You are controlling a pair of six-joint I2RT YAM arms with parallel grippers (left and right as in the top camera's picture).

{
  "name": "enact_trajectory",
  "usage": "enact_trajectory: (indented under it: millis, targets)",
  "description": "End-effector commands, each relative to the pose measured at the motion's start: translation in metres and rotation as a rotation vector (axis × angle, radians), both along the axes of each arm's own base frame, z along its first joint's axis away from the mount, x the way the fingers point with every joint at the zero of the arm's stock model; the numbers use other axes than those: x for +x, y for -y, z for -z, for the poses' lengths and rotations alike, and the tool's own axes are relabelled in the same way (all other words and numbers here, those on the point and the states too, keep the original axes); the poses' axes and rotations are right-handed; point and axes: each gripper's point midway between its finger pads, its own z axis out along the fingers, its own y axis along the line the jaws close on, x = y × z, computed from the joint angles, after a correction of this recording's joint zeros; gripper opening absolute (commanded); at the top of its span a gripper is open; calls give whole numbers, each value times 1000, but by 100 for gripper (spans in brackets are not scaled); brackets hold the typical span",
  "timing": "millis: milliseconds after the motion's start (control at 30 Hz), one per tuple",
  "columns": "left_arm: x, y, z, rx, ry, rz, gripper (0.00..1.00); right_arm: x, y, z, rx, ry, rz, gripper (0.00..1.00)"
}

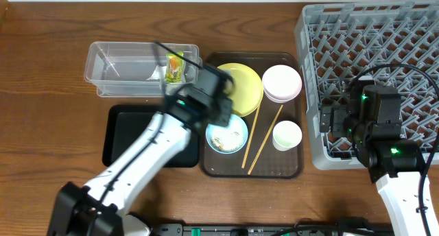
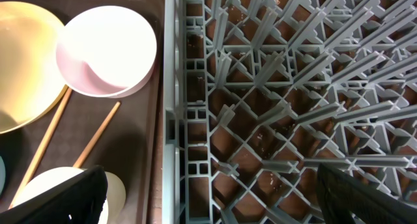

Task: Sort waste into correct bins and load items into the dishwasher rack
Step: 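Drop the snack wrapper into the clear container, then grasp the light blue rice bowl with left gripper and lift it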

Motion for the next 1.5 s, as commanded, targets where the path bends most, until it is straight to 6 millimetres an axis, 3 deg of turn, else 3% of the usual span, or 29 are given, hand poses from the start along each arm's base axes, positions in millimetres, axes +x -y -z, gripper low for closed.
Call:
enact_trajectory:
  millis: [0,200,367,600,733,900,1033,1267,1467]
  targets:
    - [-26,21,27,51,-59,103,44,3,-4,-10,12,25,-6,99]
    - [-49,53,66,96,-124,185,44,3,-6,-10,18,24,-11,99]
    - [-59,58,96,145,-179,211,43,2,-6,-9,18,22,-11,99]
    - [-59,58,101,154,-185,210,14,2,-6,-9,18,22,-11,99]
    - [-59,58,100,154,-184,210,6,2,-6,-9,18,22,-11,99]
    - [-59,57,83,133,-160,210,6,2,-5,-9,17,22,-11,99]
    - [-62,50,53,104,-129,202,6,2,-5,-9,17,22,-11,99]
    - [-50,4,6,9,-140,81,6,2,-5,-9,17,22,-11,99]
    - [-44,-27,-13,-254,-284,65,6,2,-5,-9,17,21,-11,99]
